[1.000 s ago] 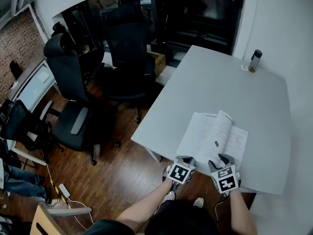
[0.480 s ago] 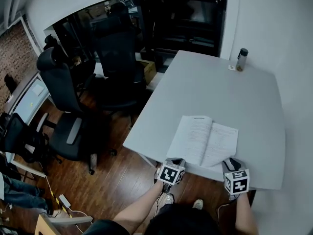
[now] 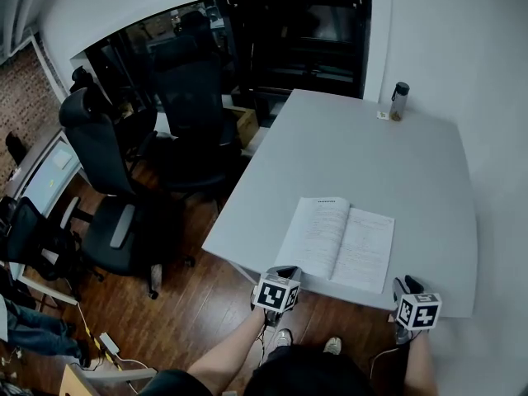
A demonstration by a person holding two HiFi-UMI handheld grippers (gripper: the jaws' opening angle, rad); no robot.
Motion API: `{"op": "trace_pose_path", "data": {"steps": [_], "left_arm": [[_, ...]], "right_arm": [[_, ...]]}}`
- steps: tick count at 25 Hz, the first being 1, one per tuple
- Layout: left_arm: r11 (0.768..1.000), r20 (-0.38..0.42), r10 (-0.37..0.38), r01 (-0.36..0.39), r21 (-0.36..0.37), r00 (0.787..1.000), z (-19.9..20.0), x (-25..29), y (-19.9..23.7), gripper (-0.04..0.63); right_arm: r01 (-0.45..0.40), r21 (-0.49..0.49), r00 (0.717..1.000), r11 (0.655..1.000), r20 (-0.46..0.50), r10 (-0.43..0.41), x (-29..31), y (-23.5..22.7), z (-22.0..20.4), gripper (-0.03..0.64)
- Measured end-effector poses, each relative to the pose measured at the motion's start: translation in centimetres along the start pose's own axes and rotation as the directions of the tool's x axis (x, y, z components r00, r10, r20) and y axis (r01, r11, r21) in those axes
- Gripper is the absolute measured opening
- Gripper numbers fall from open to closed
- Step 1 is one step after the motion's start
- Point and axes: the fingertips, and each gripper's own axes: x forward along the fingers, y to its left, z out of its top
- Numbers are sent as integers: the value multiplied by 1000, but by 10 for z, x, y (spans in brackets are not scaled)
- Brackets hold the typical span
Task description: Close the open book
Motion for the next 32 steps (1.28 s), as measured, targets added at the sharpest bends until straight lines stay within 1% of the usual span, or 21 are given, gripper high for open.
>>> {"op": "trace_pose_path", "data": {"steps": [1,2,4,6,8,11,14,19,26,32], "left_arm": [[1000,6,5,-5,-2,1000,2,-2,1,6],[1000,11,11,-11,-4,1000,3,-3,2,6],[1000,18,27,-27,-9,999,6,-4,7,6],[999,12,52,-52,-9,999,7,-3,16,5],[997,-18,80,-80,-2,997,3,2,26,6],[996,-63,84,-84,-2,994,-4,14,27,5],[998,-84,61,-61,1,995,-6,24,14,6],[1000,-70,5,-4,22,998,2,35,-20,5],[994,-14,-83,84,63,996,27,38,-72,6],[979,37,-178,173,110,983,48,36,-120,6]], "right_arm": [[6,-6,1000,1000,4,-6,0,-1,4,130],[14,-15,1000,1000,7,-14,1,-1,7,78],[19,-39,1000,999,9,-18,5,4,13,6],[-1,-63,1000,998,8,2,9,15,16,5],[-24,-87,1000,996,3,24,12,27,17,5],[-55,-113,998,992,-12,54,15,40,13,5],[-81,-124,997,989,-24,78,17,47,9,5],[-93,-135,995,986,-33,90,16,51,5,5],[-83,-124,996,989,-24,81,8,40,4,5],[-68,-111,998,992,-2,68,1,29,6,5]]}}
